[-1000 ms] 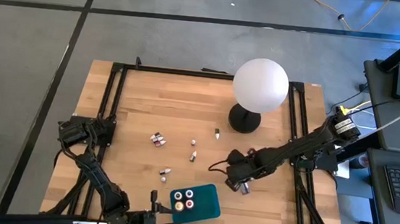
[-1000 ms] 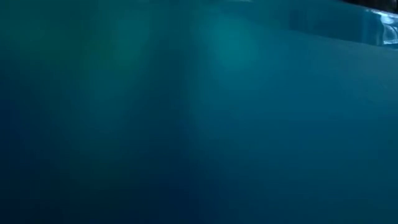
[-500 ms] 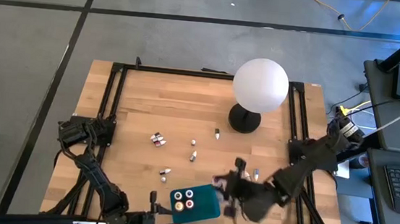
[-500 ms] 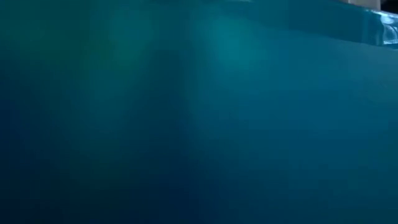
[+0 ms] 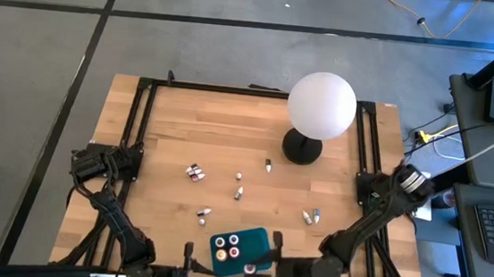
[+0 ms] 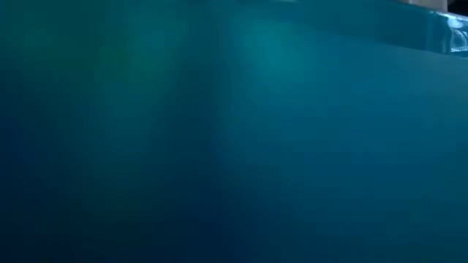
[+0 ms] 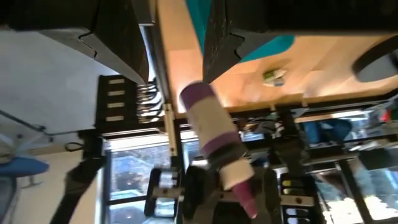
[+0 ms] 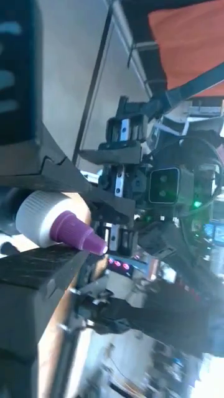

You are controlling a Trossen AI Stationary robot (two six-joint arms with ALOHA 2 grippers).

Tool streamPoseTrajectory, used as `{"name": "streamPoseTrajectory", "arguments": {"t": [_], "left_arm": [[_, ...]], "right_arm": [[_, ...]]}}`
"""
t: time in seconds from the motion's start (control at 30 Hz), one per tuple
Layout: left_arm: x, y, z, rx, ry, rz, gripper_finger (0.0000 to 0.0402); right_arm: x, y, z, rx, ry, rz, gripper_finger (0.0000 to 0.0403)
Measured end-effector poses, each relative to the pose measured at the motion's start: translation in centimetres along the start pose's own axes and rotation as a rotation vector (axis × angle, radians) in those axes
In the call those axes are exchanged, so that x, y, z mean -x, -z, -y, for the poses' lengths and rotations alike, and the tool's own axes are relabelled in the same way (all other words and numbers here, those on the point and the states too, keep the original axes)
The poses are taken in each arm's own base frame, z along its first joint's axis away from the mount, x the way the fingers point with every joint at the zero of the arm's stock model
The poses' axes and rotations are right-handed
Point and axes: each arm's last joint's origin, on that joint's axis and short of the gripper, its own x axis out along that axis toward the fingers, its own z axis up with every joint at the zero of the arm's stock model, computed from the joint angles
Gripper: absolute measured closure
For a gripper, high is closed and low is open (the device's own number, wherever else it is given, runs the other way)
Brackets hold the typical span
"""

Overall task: Pick & Place food coloring
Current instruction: Put the large purple food coloring bottle into the blue bin

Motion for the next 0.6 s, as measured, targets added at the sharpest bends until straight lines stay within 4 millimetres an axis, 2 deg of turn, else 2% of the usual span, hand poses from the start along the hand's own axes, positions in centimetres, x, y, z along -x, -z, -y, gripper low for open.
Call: {"name": "streamPoseTrajectory", "arguments": {"t": [0.23,0.6], "left_arm": [[0.3,0.0,0.3,0.019,0.06,0.001,0.0258],[0.4,0.0,0.8,0.11,0.234,-0.011,0.0258]], "right_arm": [[-3.0,1.2,-2.1,0.133,0.05,0.041,0.0277],[-6.7,4.7,-4.0,0.318,0.136,-0.02,0.0276]]}}
